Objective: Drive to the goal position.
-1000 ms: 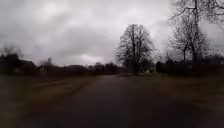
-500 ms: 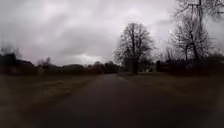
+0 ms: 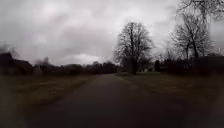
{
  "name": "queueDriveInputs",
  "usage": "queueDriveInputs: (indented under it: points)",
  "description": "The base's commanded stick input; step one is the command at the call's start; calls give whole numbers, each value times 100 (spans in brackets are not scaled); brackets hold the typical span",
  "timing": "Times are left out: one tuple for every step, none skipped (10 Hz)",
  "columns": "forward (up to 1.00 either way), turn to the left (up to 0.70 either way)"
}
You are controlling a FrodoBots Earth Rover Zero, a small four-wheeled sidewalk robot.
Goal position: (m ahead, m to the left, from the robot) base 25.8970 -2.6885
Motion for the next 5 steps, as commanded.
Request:
queueDriveInputs:
  points:
    - [100, 40]
    - [100, 21]
    - [100, 0]
    - [100, 0]
    - [100, 0]
